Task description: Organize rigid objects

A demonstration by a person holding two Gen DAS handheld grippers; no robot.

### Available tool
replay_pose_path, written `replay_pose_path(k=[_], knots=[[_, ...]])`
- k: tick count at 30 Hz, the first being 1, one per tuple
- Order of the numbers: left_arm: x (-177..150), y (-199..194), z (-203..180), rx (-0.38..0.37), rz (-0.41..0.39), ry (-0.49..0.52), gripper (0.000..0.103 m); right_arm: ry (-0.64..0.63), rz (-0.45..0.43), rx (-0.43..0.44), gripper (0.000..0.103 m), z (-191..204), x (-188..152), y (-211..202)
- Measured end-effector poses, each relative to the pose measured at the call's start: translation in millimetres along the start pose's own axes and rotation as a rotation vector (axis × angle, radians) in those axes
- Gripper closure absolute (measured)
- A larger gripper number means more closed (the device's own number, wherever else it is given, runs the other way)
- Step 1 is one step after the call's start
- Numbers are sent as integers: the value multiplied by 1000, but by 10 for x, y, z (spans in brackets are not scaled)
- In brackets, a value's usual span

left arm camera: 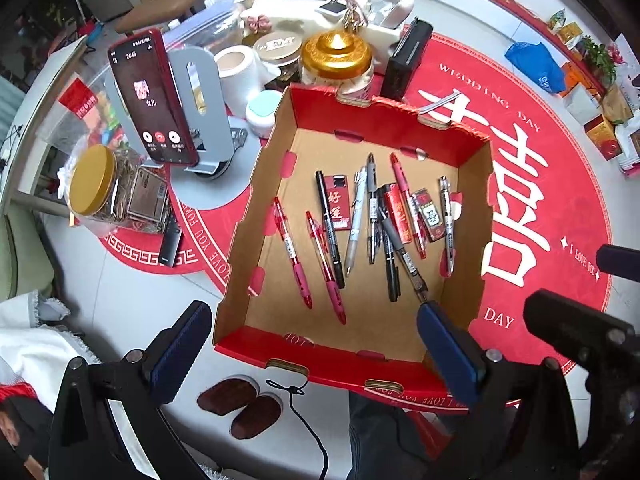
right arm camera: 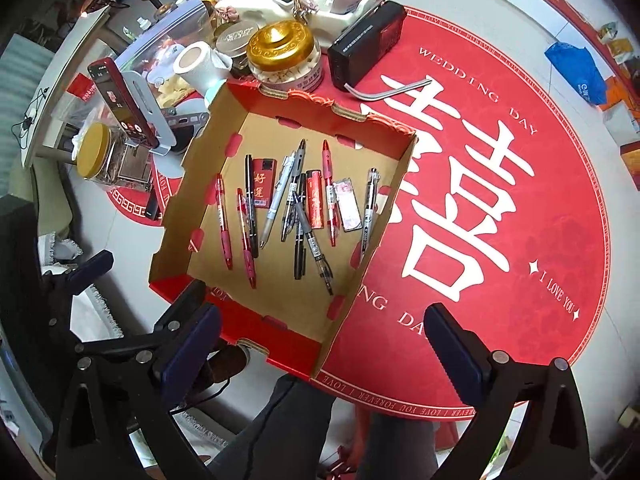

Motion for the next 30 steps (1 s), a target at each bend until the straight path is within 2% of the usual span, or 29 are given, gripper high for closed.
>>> replay_pose_path(k=[11,18,30], knots=[[-14,-10,1,-14,1,-2,0,-19,-3,3,2,56,-3,-22],[12,-24,12,8,-22,16,0,-21,-18,0,2,79,26,-23],[-1,-23,-24,-47,-30,2,0,-28,-42,-1,2,83,37,-52]])
Point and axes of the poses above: each gripper's, at about its wrist camera, not at the fingertips, and y roughly the way its jaws point, z to its left, x to its top, the point moved 8 cm from there along y, roughly the way its jaws point, and after that the axes turned 12 degrees about y, right-handed, at the moved point
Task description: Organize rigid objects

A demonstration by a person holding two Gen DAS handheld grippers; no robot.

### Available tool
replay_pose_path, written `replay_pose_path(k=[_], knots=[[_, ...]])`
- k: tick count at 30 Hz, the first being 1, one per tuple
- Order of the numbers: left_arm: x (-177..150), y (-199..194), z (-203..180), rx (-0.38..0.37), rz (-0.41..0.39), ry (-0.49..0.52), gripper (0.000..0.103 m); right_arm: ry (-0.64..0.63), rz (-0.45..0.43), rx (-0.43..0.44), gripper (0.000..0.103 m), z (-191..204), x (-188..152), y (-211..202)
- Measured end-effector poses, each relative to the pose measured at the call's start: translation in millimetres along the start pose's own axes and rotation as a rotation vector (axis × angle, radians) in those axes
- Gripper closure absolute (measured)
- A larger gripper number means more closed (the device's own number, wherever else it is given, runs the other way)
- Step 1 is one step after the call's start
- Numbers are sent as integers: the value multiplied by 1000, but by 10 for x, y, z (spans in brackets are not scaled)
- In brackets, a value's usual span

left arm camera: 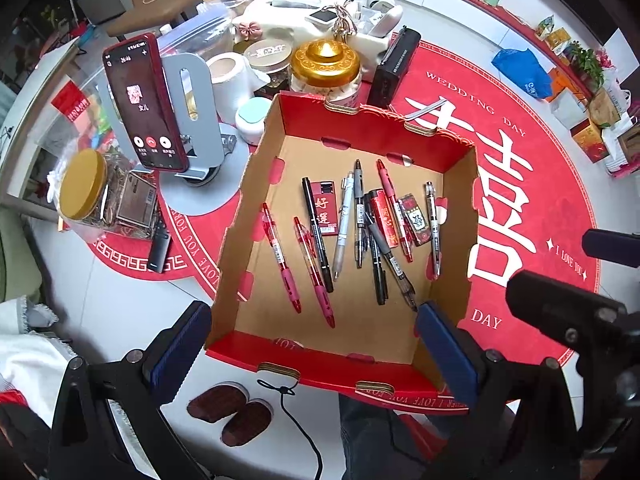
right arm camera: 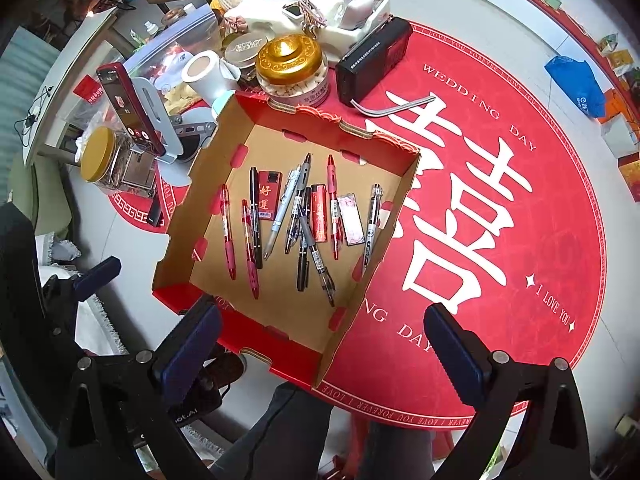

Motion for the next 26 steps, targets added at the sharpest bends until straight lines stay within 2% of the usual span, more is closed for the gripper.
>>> replay_pose_path(k=[7,21,26], knots=[[16,-34,-39,-3,-21,21,0,-7,-6,-7,2,-2,8,-11],[-26,26,-14,-15,6,-8,0,-9,-4,-7,2,13,8,-15],[-12,4,-22,-22,-24,-1,0,-9,-3,-9,2,21,-3,-4]])
Point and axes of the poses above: each gripper's, at about its wrist camera, not at the fingertips, and y roughly the way its jaws point, z to its left, x to its top, the point moved 8 cm from there along y, roughly the way its jaws point, and after that the axes turned 12 degrees about y, right-handed, at the moved point
